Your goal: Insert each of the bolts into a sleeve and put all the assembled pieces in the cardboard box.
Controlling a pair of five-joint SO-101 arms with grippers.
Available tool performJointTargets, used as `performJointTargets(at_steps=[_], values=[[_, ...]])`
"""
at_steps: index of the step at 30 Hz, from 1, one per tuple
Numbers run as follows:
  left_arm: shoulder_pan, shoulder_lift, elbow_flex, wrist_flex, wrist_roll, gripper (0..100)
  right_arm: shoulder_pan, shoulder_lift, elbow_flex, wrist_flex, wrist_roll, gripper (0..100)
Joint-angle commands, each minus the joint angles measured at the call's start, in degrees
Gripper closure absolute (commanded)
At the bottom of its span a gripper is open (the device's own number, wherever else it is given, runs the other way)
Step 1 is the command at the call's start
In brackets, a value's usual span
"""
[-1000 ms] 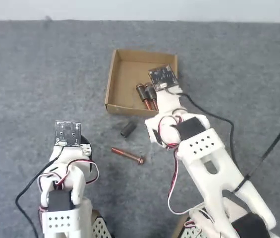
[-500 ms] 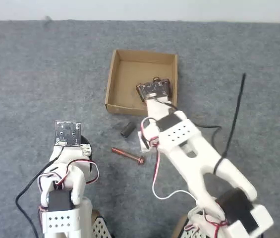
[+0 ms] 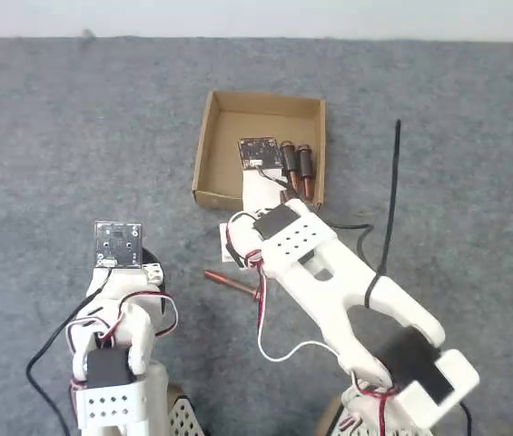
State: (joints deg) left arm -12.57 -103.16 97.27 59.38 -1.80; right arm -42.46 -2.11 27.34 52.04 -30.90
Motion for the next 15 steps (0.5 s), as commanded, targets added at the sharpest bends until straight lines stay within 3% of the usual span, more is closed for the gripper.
performJointTargets(at_steps=[1, 7, 15], values=[[-0.4, -0.7, -0.7, 0.4, -0.4, 99, -0.6, 0.2, -3.0, -3.7, -0.3, 99.2], [-0.4, -0.7, -0.7, 0.1, -0.4, 99, -0.7, 0.7, -3.1, -7.0, -0.6, 86.0], [-0.4, -0.7, -0.7, 0.1, -0.4, 99, -0.5, 4.4, -6.6, -6.7, -7.4, 90.6]])
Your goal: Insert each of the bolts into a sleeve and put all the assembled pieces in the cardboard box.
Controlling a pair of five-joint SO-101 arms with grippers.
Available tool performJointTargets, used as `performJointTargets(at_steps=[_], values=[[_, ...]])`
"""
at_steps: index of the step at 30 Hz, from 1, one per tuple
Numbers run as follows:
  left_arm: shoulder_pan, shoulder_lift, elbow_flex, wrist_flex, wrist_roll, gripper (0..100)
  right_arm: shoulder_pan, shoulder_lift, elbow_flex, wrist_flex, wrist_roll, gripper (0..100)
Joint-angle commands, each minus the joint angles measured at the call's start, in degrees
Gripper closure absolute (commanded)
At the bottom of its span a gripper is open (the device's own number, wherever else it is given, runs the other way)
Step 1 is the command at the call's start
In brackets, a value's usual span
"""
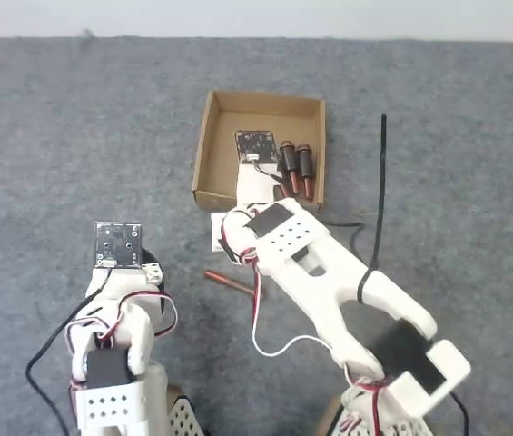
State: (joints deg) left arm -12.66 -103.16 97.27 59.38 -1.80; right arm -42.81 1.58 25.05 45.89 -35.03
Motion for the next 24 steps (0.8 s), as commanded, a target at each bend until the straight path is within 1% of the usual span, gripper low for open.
performJointTargets(at_steps=[1, 4, 8, 13, 24], values=[[-0.2, -0.7, -0.7, 0.1, -0.4, 99, -0.1, 2.1, -5.3, -0.4, -4.4, 90.5], [-0.2, -0.7, -0.7, 0.1, -0.4, 99, -0.1, 6.1, -7.8, -0.3, -6.6, 88.7], [-0.2, -0.7, -0.7, 0.1, -0.4, 99, 0.0, 9.2, -9.6, -0.2, -6.7, 86.1], [-0.2, -0.7, -0.7, 0.1, -0.4, 99, 0.0, 11.0, -9.8, -0.8, -8.9, 86.4], [-0.2, -0.7, -0.7, 0.1, -0.4, 99, 2.0, 18.3, -14.3, -1.5, -8.8, 86.6]])
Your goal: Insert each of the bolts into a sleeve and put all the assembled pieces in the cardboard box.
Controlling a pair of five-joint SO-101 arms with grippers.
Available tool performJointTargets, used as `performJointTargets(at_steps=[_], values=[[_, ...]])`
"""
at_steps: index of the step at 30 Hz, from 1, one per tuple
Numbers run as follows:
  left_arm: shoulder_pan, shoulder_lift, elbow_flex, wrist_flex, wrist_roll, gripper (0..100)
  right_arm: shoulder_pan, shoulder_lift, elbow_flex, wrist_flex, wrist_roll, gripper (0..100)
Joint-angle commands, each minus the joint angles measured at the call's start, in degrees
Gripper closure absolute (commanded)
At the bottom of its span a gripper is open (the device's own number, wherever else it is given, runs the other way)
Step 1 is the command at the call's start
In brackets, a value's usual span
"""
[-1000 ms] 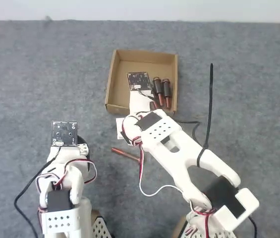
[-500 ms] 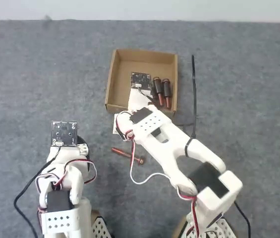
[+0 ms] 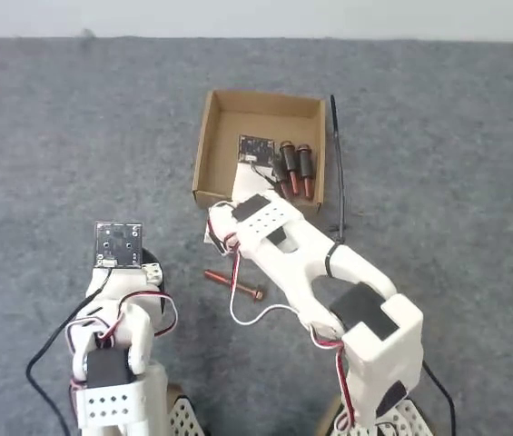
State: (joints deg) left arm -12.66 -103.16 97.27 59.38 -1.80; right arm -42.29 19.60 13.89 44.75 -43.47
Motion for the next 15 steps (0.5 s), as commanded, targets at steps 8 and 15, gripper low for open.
performJointTargets(at_steps=[8, 15], values=[[-0.2, -0.7, -0.7, 0.1, -0.4, 99, 1.6, -1.4, -2.8, 0.8, -0.2, 97.2], [-0.2, -0.7, -0.7, 0.1, -0.4, 99, 1.8, -8.4, -2.9, 12.2, 5.1, 99.0]])
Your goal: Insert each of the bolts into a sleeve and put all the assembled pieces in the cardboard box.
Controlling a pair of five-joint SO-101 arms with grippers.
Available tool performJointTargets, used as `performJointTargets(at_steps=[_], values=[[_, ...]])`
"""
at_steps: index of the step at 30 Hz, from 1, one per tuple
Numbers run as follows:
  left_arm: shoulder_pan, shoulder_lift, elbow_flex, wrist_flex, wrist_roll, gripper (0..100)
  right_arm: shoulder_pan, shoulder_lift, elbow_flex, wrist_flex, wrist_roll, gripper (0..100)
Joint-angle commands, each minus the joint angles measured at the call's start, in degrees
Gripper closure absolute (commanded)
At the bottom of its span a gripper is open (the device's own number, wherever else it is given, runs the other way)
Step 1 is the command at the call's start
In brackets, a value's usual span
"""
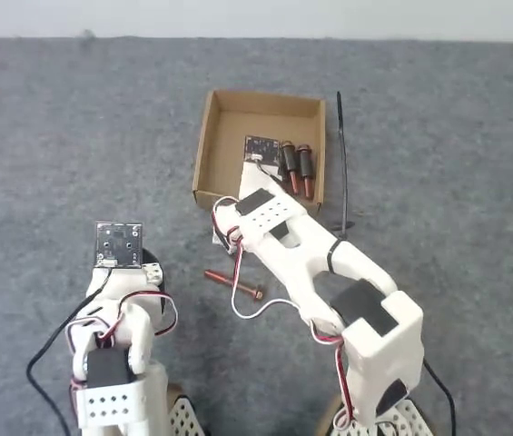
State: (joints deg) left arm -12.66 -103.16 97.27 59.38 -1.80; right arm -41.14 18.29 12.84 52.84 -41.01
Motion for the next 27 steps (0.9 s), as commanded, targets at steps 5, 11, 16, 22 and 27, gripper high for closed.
performJointTargets(at_steps=[5, 11, 16, 22, 27], values=[[-0.3, -0.7, -0.7, 0.1, -0.4, 99, 4.4, -15.7, -1.7, 17.3, 10.6, 99.0], [-0.2, -0.7, -0.7, 0.1, -0.4, 99, 15.3, -24.0, -1.2, 27.6, 21.5, 99.0], [-0.2, -0.7, -0.7, 0.0, -0.4, 99, 22.2, -26.9, 3.6, 27.9, 30.0, 99.0], [-0.2, -0.7, -0.7, 0.0, -0.4, 99, 31.6, -30.4, 12.4, 24.8, 31.5, 98.9], [-0.2, -0.7, -0.7, 0.0, -0.4, 99, 37.1, -33.1, 23.8, 15.3, 31.5, 98.9]])
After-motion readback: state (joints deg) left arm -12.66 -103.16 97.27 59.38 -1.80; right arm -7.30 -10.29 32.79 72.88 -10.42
